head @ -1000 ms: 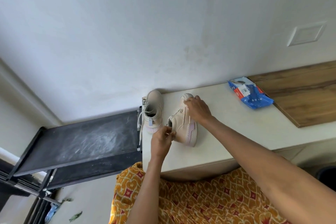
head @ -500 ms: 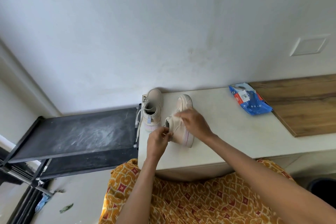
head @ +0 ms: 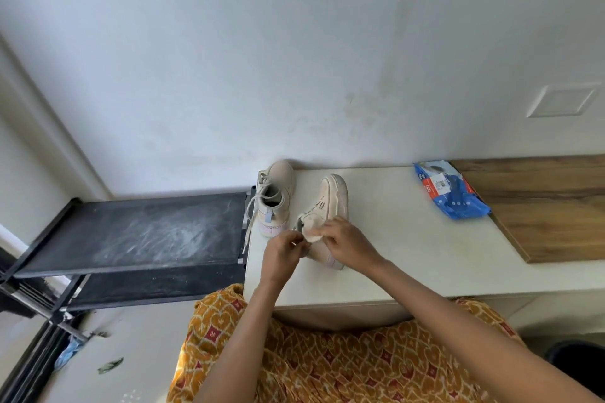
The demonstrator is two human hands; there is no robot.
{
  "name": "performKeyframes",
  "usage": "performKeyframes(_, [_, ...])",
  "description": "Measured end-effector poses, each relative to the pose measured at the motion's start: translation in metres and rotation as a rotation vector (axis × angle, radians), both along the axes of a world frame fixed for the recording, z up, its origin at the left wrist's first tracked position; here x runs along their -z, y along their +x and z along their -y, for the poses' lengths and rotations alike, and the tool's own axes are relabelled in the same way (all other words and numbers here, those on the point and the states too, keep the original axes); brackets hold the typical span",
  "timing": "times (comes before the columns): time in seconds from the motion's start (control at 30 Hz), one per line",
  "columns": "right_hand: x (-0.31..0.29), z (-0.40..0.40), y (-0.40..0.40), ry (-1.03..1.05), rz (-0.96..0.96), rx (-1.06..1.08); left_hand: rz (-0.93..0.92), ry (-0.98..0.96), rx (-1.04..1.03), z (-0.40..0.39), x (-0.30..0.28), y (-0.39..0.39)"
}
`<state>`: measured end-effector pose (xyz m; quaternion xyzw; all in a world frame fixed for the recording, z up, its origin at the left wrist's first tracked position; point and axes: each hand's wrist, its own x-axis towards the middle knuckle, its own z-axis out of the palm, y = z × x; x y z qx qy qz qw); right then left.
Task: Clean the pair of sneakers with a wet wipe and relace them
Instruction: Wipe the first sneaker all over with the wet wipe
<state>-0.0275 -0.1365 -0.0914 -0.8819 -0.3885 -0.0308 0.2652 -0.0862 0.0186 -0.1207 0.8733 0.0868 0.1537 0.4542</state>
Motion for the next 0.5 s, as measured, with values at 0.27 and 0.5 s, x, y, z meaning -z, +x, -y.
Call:
performKeyframes(0.27, [-0.021,-0.011,0.049,0.174,-0.039,0.412,-0.001,-0.017,0.028,0.015,-0.012,0.009])
performKeyframes(0.5, [-0.010,0.004,0.037,-0.139,0.236,0.180,0.017,0.062,0.042,0.016,-0.010,0.010])
